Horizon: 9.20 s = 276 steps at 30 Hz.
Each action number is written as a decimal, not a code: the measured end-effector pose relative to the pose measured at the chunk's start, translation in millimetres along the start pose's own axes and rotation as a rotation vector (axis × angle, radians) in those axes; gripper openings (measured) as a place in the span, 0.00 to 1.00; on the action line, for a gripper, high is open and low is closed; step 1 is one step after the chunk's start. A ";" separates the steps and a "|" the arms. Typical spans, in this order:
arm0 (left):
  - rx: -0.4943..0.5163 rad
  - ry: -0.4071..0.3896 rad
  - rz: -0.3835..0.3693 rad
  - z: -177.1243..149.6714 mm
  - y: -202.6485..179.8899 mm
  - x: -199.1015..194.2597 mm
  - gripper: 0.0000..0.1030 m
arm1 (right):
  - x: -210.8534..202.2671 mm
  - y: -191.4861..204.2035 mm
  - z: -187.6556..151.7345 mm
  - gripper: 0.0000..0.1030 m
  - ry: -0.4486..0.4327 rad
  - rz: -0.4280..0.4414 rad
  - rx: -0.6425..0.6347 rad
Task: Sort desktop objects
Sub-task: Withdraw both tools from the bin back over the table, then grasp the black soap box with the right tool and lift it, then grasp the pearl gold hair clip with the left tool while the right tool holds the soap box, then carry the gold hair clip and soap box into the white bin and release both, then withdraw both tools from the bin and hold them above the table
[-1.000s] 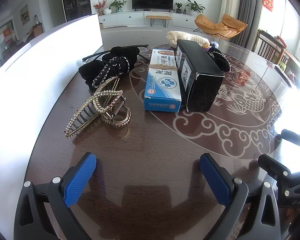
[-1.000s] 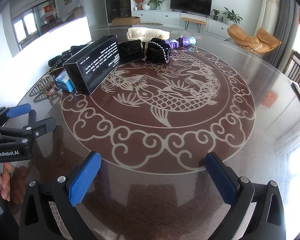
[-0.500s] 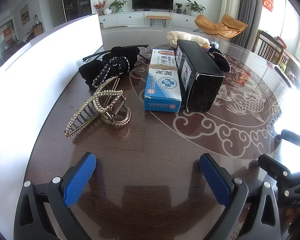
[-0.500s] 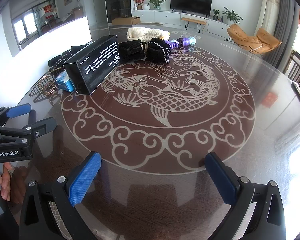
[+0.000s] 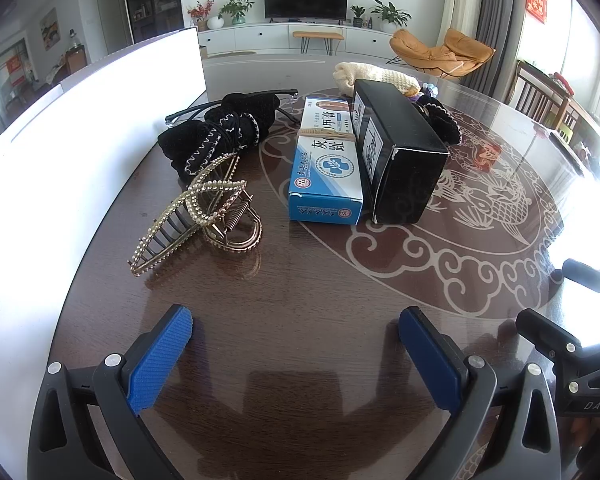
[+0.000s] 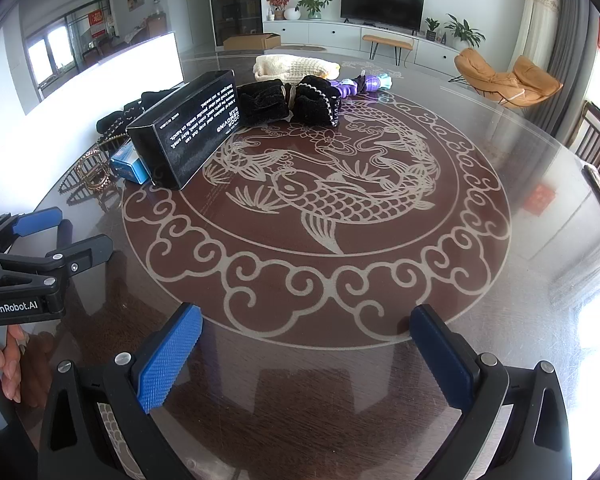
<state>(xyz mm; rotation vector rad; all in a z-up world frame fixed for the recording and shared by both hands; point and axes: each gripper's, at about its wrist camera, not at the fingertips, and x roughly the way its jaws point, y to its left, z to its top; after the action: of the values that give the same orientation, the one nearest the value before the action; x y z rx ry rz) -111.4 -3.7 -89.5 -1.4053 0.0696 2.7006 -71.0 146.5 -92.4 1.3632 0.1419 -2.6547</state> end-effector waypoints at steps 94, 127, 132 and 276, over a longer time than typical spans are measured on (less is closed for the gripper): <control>-0.002 -0.003 0.001 0.6 1.9 0.9 1.00 | 47.9 -43.9 105.2 0.98 0.044 0.020 -0.057; -0.002 -0.003 0.002 1.4 3.7 1.2 1.00 | 8.6 -27.6 -1.5 0.60 -0.049 0.082 -0.100; -0.003 -0.003 0.000 1.3 4.1 0.9 1.00 | 6.0 -25.3 -5.7 0.83 -0.030 0.077 -0.110; 0.060 0.003 -0.037 -2.0 -14.6 -5.1 1.00 | 24.2 -27.4 26.5 1.00 -0.002 0.015 -0.004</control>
<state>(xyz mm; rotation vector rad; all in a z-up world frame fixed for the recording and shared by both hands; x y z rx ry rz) -105.3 10.4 -86.4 -1.3799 0.1224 2.6437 -111.0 167.2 -96.2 1.3555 0.1369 -2.6419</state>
